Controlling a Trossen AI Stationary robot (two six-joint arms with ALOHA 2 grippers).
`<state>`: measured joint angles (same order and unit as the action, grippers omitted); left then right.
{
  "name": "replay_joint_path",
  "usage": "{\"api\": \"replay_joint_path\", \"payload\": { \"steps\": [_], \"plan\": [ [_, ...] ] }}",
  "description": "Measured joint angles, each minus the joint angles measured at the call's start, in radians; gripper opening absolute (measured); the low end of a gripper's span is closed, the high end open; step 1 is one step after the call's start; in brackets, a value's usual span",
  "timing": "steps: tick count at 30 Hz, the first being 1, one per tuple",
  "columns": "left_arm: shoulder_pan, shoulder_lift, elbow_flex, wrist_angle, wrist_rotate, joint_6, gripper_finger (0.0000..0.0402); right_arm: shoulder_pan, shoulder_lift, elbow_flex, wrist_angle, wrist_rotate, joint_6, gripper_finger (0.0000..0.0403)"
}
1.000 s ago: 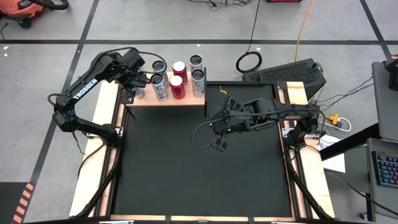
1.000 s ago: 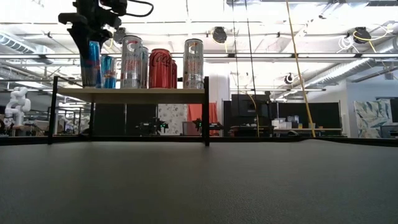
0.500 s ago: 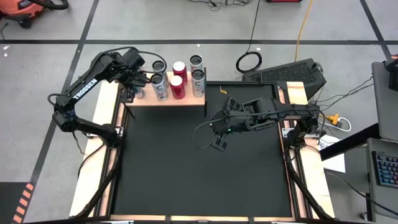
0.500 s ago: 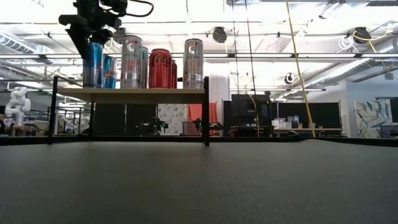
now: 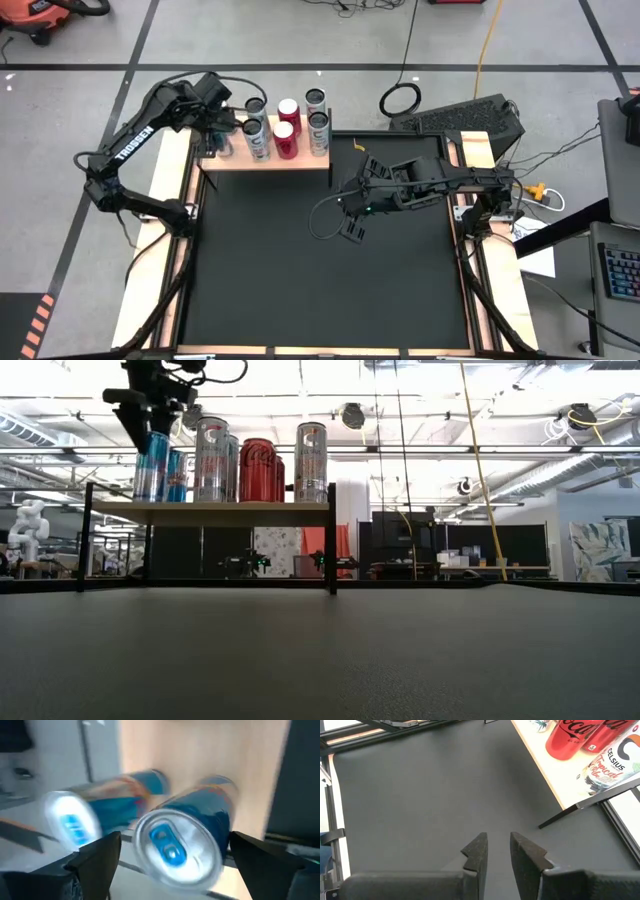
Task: Place canned beverage on shelf
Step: Put the blue soda can on the shelf aligned with the other blue soda can
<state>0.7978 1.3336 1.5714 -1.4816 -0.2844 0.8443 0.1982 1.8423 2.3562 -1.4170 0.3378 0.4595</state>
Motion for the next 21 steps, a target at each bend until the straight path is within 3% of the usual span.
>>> {"api": "replay_joint_path", "payload": {
  "steps": [7,17,21],
  "plan": [
    [-0.001,-0.058,0.097,0.027,0.031,-0.035,0.036,0.0,0.0,0.0,0.0,0.0,0.0,0.0068],
    [-0.001,-0.114,0.102,0.025,0.108,-0.056,0.036,0.0,0.0,0.0,0.0,0.0,0.0,0.0068],
    [-0.024,-0.136,0.102,0.044,0.154,-0.133,0.036,0.0,0.0,0.0,0.0,0.0,0.0,0.0068]
  ]
}}
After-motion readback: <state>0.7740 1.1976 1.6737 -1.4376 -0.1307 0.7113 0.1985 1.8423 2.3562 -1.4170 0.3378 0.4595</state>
